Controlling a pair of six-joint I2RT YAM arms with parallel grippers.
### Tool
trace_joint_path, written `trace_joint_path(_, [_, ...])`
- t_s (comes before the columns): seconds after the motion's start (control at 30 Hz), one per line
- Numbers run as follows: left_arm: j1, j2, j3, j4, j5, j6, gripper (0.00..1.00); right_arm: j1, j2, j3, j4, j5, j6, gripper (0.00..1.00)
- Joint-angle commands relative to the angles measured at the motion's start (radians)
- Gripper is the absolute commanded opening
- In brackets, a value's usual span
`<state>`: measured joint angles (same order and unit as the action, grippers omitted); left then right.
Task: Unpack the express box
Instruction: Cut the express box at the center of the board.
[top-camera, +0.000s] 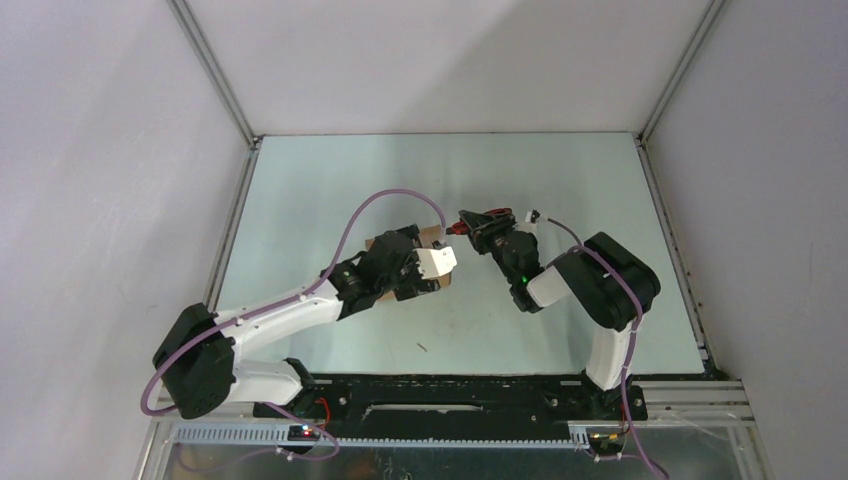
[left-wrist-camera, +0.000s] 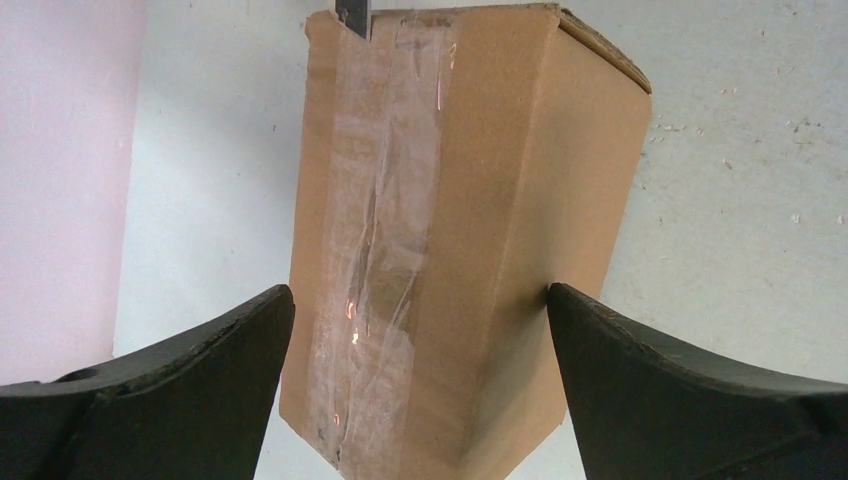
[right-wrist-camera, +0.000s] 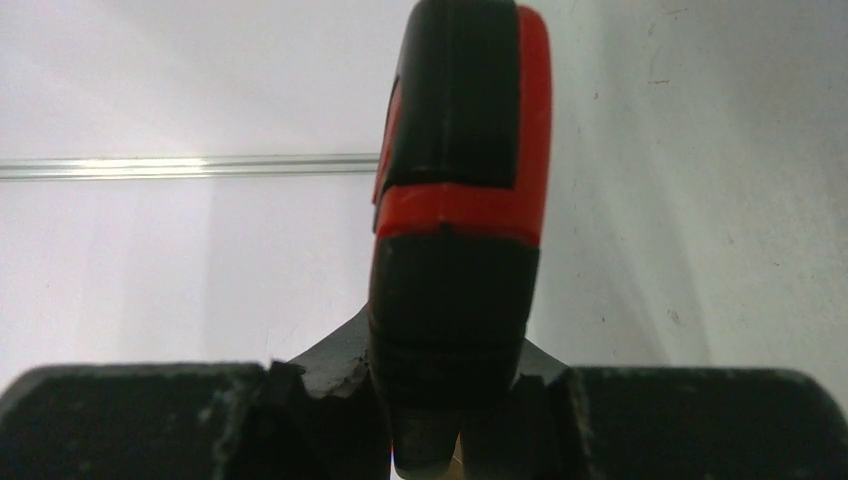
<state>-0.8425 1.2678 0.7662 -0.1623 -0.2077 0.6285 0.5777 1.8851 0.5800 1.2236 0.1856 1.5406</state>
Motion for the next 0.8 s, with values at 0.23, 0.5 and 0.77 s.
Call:
trace_joint_path(0.23, [-0.007,-0.015,-0.018,0.058,-0.009,0.0,1.0,-0.056,0.004,0.003,0.059,0.007,0.012,0.0])
trace_joint_path(0.5, [-0.011,-0.013,-0.015,0.063,-0.01,0.002,1.0,-0.045,0.023,0.044,0.029,-0.001,0.013,0.0])
trace_joint_path(0.77, [-0.013,-0.015,-0.018,0.062,-0.013,0.004,1.0,-0.036,0.028,0.078,0.007,-0.007,0.004,0.0])
